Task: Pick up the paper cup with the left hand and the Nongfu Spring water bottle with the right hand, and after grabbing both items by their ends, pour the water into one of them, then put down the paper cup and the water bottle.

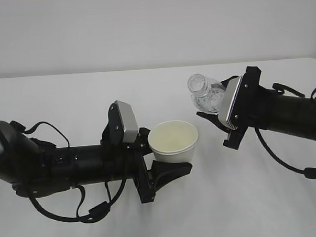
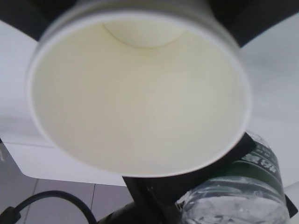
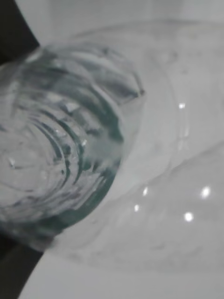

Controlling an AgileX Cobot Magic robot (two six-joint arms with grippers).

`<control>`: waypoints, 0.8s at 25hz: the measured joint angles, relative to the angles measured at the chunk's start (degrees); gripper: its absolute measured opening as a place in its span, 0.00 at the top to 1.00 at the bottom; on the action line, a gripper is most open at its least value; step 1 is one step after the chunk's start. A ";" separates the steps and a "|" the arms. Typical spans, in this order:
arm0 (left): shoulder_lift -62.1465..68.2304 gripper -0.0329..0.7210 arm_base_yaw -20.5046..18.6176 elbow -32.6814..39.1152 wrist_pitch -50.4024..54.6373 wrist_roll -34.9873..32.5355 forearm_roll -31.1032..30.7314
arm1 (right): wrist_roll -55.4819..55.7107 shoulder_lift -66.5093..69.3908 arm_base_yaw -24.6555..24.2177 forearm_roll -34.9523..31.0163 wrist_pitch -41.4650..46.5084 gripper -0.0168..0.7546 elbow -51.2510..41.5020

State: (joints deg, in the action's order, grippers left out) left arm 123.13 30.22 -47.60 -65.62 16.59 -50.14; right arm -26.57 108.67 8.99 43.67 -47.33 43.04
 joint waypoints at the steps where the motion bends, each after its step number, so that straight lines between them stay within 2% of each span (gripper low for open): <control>1: 0.00 0.31 0.00 0.00 0.00 0.00 0.00 | -0.60 0.00 0.00 -0.04 0.00 0.38 0.00; 20: 0.00 0.32 0.08 0.00 0.00 -0.10 -4.00 | -10.62 0.00 0.00 -0.66 0.00 0.38 0.00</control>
State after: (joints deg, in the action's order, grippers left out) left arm 123.13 30.30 -47.60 -65.62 16.49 -54.14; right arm -37.19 108.67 8.99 43.01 -47.33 43.04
